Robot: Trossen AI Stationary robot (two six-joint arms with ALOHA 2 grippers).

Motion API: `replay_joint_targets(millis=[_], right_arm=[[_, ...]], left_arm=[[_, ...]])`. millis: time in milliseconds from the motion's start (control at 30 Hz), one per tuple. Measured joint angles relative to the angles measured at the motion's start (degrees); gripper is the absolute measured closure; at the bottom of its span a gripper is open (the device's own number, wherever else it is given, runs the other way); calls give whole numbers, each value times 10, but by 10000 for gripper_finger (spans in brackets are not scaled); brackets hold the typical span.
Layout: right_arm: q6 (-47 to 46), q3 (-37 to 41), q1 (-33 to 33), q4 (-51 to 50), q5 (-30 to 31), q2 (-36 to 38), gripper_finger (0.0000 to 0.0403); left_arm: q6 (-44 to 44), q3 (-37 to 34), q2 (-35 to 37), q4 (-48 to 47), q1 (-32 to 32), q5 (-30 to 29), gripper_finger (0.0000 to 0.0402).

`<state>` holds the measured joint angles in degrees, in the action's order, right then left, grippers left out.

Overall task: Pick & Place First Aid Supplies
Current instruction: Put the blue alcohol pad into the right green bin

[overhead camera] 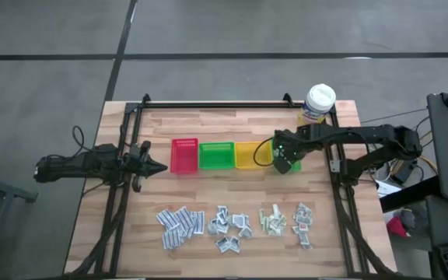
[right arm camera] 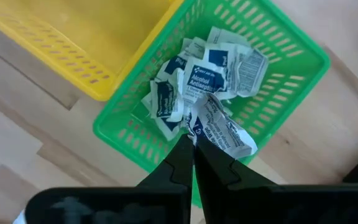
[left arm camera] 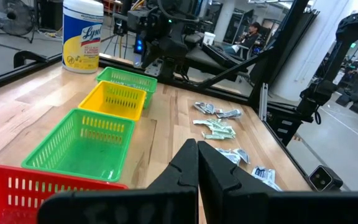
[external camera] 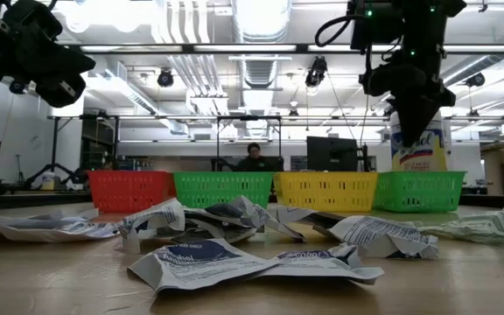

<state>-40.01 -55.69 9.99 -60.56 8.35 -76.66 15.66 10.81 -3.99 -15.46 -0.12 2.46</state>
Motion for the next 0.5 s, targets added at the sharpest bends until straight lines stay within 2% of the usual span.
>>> replay_joint_targets(millis=[500], right_arm=[[12,62,7,78,-9,0,394]], left_arm=[[0,0,0,0,0,0,401]])
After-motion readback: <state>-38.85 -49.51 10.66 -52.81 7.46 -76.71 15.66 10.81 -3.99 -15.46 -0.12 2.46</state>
